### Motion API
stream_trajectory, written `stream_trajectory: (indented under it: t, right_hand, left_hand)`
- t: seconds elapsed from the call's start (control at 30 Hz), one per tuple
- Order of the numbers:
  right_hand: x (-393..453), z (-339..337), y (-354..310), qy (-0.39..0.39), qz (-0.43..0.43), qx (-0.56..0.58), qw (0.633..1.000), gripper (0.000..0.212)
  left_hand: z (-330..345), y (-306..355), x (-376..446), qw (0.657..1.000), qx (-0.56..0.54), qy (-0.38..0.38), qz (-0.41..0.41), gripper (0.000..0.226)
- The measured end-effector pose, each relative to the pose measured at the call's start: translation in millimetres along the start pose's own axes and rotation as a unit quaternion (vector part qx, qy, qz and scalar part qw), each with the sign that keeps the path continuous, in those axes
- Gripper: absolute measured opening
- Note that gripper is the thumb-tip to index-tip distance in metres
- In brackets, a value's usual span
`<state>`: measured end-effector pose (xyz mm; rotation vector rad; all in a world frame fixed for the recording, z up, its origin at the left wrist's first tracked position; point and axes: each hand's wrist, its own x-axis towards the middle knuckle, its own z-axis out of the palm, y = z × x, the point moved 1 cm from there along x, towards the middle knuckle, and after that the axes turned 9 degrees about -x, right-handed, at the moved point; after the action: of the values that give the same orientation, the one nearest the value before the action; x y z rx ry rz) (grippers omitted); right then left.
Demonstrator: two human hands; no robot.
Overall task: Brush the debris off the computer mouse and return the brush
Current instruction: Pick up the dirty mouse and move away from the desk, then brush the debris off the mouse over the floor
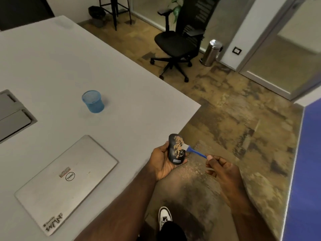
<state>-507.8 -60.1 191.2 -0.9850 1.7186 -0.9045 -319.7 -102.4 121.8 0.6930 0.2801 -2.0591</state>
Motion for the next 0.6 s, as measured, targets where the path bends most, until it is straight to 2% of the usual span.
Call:
stream_trajectory:
  t: [0.17, 0.37, 0.6]
  right_hand:
    - [-3.9, -38.4, -0.7, 0.005, -0.049, -0.049, 0.998, 0.012]
    - [-1.3, -80.5, 2.9, -0.035, -0.111, -0.183, 0.976, 0.019]
    - [16.6, -128.3, 23.2, -0.015, -0.121, -0.232, 0.965, 0.02]
  left_hand:
    - [18.7, -30.7, 9.5, 1.0, 0.022, 0.021, -0.007, 0.044]
    - [47.3, -72.1, 31.7, 0.998, 0.044, 0.045, -0.008, 0.051]
    - [54.8, -120.2, 59.9, 0.997, 0.057, 0.054, -0.028, 0.053]
